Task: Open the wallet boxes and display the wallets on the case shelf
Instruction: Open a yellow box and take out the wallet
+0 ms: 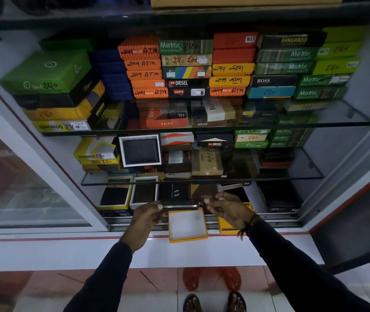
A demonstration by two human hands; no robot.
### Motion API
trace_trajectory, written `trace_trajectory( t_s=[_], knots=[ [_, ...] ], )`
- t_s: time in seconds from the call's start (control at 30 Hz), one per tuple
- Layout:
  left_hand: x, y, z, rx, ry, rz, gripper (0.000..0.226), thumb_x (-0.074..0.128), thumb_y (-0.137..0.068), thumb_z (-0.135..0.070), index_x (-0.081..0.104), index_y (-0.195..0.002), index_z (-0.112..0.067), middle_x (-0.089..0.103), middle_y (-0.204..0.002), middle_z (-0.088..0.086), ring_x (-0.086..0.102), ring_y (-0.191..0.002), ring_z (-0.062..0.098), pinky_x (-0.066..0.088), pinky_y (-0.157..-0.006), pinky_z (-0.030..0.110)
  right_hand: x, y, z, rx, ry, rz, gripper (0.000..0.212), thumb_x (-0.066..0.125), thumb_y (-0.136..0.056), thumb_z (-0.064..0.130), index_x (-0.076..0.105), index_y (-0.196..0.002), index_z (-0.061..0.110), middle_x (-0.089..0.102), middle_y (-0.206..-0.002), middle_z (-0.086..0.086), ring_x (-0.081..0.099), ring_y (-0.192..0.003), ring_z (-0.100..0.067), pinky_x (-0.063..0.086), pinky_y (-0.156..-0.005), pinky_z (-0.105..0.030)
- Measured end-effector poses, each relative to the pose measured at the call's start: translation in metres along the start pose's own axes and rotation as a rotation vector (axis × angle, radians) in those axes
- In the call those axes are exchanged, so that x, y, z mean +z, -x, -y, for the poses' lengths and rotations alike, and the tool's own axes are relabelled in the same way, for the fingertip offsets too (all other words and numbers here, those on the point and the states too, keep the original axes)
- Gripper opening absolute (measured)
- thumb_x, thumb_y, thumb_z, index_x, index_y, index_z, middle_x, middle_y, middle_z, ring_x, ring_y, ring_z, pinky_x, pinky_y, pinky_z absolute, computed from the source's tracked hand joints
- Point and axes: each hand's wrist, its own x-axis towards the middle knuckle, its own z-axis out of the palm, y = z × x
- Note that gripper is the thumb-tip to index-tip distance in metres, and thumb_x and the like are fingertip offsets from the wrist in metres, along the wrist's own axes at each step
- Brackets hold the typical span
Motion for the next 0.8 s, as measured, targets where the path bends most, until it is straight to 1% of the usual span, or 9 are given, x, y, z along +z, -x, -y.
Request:
trace_trajectory(
  t_s=[0.1, 0.2, 0.27, 0.37, 0.47, 0.53, 0.67, 0.73, 0.8],
  knots=[
    [0.008, -0.002, 0.009, 0.076, -0.048, -0.136, 0.006, 0.078, -0.084, -0.016, 0.081, -0.088, -0.02, 0.079, -0.087, 0.004, 0.073, -0.082, 0.017, 0.06, -0.069, 0.027, 0.011, 0.006, 0.0, -0.038, -0.03, -0.029, 0.037, 0.085, -0.064, 0.003, 0.055, -0.081, 0.016, 0.074, -0.094, -0.017, 0.073, -0.086, -0.026, 0.06, -0.078, -0.031],
    [0.026, -0.007, 0.019, 0.139, -0.105, -0.222, 0.009, 0.079, -0.083, -0.009, 0.081, -0.089, -0.016, 0.079, -0.087, 0.006, 0.073, -0.083, 0.019, 0.061, -0.073, 0.03, 0.04, 0.018, -0.007, -0.112, 0.117, -0.101, 0.04, 0.083, -0.07, -0.005, 0.052, -0.09, 0.011, 0.071, -0.082, -0.019, 0.071, -0.069, -0.025, 0.063, -0.066, -0.03],
    [0.04, -0.011, 0.024, 0.167, -0.148, -0.192, 0.014, 0.08, -0.081, -0.004, 0.078, -0.095, -0.008, 0.078, -0.092, 0.013, 0.072, -0.088, 0.022, 0.061, -0.076, 0.032, 0.063, 0.026, -0.017, -0.154, 0.107, -0.096, 0.039, 0.081, -0.07, -0.009, 0.052, -0.09, 0.009, 0.071, -0.084, -0.023, 0.071, -0.067, -0.028, 0.061, -0.059, -0.029],
    [0.046, -0.008, 0.032, 0.164, -0.042, -0.1, 0.023, 0.079, -0.078, -0.007, 0.078, -0.1, -0.005, 0.077, -0.099, 0.016, 0.073, -0.096, 0.025, 0.061, -0.081, 0.03, 0.089, 0.033, -0.034, -0.234, 0.107, -0.171, 0.034, 0.081, -0.071, -0.009, 0.054, -0.08, 0.01, 0.071, -0.091, -0.03, 0.071, -0.078, -0.034, 0.06, -0.065, -0.036],
    [0.038, -0.005, 0.038, 0.132, 0.063, -0.034, 0.039, 0.078, -0.072, -0.021, 0.077, -0.107, -0.004, 0.077, -0.107, 0.017, 0.074, -0.102, 0.026, 0.062, -0.084, 0.029, 0.096, 0.036, -0.043, -0.343, 0.243, -0.26, 0.03, 0.083, -0.072, -0.001, 0.056, -0.077, 0.011, 0.071, -0.086, -0.03, 0.07, -0.07, -0.034, 0.061, -0.064, -0.039],
    [0.03, -0.006, 0.041, 0.103, 0.088, -0.043, 0.045, 0.078, -0.076, -0.02, 0.072, -0.115, 0.003, 0.075, -0.113, 0.02, 0.072, -0.106, 0.028, 0.062, -0.086, 0.028, 0.091, 0.038, -0.043, -0.393, 0.262, -0.286, 0.029, 0.082, -0.073, -0.001, 0.055, -0.076, 0.01, 0.072, -0.077, -0.024, 0.071, -0.064, -0.032, 0.06, -0.06, -0.039],
    [0.012, -0.008, 0.04, 0.037, 0.101, -0.087, 0.033, 0.062, -0.094, -0.006, 0.064, -0.123, 0.01, 0.072, -0.119, 0.025, 0.074, -0.104, 0.03, 0.063, -0.084, 0.031, 0.064, 0.036, -0.023, -0.339, 0.123, -0.2, 0.035, 0.067, -0.077, -0.018, 0.049, -0.079, 0.012, 0.062, -0.07, -0.013, 0.068, -0.068, -0.027, 0.054, -0.057, -0.035],
    [0.003, -0.008, 0.034, 0.034, 0.1, -0.076, 0.027, 0.057, -0.097, -0.006, 0.067, -0.119, 0.008, 0.073, -0.115, 0.025, 0.073, -0.103, 0.032, 0.063, -0.085, 0.033, 0.043, 0.033, -0.007, -0.315, 0.19, -0.232, 0.042, 0.072, -0.074, -0.017, 0.046, -0.082, 0.015, 0.067, -0.072, -0.011, 0.071, -0.066, -0.016, 0.058, -0.058, -0.027],
    [0.0, -0.007, 0.026, 0.018, 0.107, -0.046, 0.023, 0.054, -0.097, -0.005, 0.072, -0.109, 0.002, 0.073, -0.112, 0.025, 0.072, -0.104, 0.035, 0.063, -0.086, 0.035, 0.023, 0.031, 0.009, -0.28, 0.24, -0.223, 0.049, 0.079, -0.072, -0.011, 0.042, -0.083, 0.018, 0.073, -0.078, -0.016, 0.073, -0.072, -0.02, 0.059, -0.063, -0.03]
  ],
)
